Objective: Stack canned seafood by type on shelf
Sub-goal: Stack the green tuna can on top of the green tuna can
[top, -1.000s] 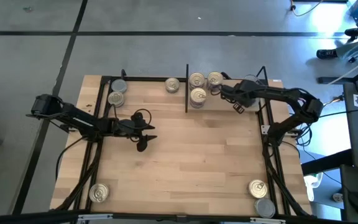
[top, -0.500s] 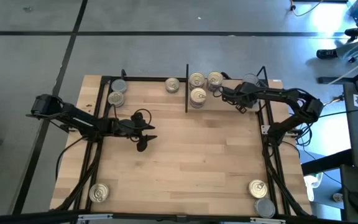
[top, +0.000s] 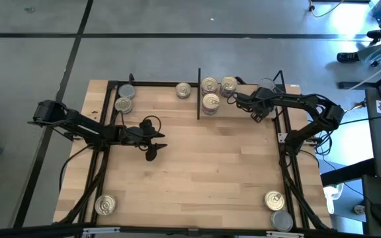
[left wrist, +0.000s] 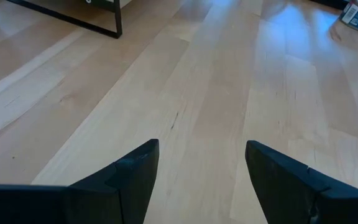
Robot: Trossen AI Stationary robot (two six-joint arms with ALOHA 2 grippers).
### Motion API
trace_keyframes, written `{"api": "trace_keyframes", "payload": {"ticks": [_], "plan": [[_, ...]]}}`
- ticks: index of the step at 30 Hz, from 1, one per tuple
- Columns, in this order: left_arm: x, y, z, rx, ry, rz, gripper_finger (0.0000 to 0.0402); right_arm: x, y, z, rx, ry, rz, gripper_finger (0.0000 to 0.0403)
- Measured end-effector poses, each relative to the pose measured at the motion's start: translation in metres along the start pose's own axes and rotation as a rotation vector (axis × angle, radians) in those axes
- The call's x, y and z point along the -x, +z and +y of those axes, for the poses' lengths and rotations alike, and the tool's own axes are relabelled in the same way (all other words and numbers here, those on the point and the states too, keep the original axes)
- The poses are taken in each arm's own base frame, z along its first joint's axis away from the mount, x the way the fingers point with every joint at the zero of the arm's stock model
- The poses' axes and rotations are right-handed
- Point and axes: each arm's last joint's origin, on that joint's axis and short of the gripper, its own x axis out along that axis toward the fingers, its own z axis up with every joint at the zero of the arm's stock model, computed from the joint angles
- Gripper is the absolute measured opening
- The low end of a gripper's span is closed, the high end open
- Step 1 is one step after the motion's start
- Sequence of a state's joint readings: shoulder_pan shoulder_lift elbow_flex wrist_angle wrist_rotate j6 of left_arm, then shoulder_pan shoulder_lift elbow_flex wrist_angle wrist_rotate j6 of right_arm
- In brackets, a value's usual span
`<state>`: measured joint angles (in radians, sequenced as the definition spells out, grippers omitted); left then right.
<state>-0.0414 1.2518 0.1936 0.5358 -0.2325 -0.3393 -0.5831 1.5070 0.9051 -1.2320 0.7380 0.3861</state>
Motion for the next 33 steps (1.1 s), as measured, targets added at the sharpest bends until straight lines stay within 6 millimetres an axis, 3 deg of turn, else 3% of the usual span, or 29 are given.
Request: {"api": "trace_keyframes", "payload": {"ticks": [16, 33], "plan": [[0.0, 0.0, 0.0, 0.0, 0.0, 0.0, 0.0239, 0.02, 0.009, -0.011, 0.031, 0.141, 0.028, 0.0268], [0.0, 0.0, 0.0, 0.006, 0.0, 0.0, 0.0239, 0.021, 0.002, -0.013, 0.052, 0.157, 0.098, 0.0269]]}}
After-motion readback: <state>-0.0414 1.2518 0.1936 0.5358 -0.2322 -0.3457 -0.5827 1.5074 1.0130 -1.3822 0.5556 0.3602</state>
